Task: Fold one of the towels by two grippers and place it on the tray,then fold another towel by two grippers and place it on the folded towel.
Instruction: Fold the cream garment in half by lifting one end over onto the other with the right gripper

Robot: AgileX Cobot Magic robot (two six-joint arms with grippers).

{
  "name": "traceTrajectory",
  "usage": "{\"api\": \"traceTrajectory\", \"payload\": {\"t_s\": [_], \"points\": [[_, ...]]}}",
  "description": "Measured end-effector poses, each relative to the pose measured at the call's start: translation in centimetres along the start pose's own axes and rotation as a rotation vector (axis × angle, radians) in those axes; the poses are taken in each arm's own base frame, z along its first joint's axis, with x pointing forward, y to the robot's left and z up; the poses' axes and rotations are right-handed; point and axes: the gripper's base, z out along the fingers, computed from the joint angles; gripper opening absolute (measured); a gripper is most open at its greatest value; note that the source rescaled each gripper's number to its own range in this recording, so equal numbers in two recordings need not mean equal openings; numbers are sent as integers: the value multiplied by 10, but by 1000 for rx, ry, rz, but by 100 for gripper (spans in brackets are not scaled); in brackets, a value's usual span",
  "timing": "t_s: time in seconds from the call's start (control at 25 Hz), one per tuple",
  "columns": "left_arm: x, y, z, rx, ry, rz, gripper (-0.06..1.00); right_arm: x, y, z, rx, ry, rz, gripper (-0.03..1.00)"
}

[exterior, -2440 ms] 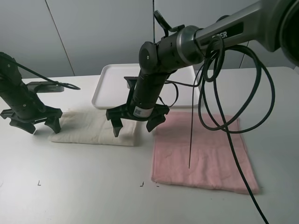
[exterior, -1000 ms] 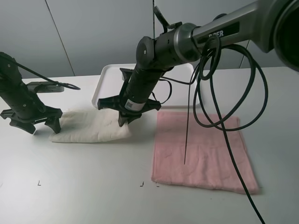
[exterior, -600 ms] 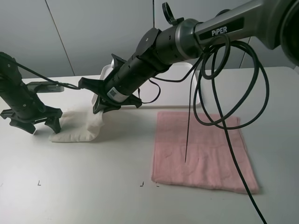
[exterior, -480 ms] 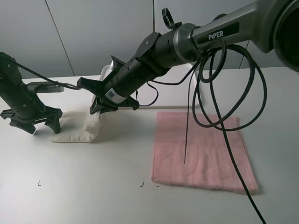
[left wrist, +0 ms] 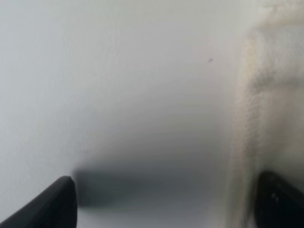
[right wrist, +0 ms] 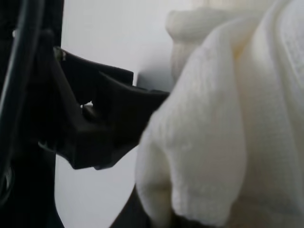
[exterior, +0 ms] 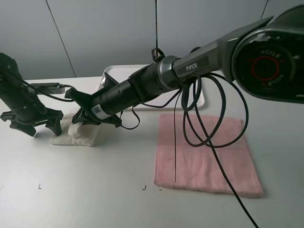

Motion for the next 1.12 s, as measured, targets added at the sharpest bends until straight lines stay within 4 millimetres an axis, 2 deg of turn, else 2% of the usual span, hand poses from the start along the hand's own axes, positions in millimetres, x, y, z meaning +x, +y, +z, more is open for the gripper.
{"api": "traceTrajectory", "payload": {"t_s": [0.12, 0.36, 0.56, 0.68, 0.92, 0.96, 1.04, 1.12], "points": [[0, 0, 0, 4, 1, -5, 97, -2, -4, 8, -6, -2, 7, 4], [0, 0, 0, 16, 4, -17, 97, -3, -7, 12, -4, 0, 9, 4], [-7, -4, -9, 61, 33, -17, 97, -1, -7, 13, 1, 10, -9, 4], [-18, -5, -27, 79, 2, -13, 97, -1, -7, 13, 4, 15, -15, 4], [-44, -5, -92, 89, -166, 0, 97, -1, -7, 13, 6, 16, -10, 4], [-46, -6, -101, 92, -188, 1, 97, -1, -7, 13, 5, 15, -7, 5], [-50, -6, -112, 95, -207, 3, 97, -1, -5, 13, -15, 6, 16, 17], [-51, -6, -116, 98, -208, 4, 97, -1, 0, 15, -58, -11, 16, 39]]}}
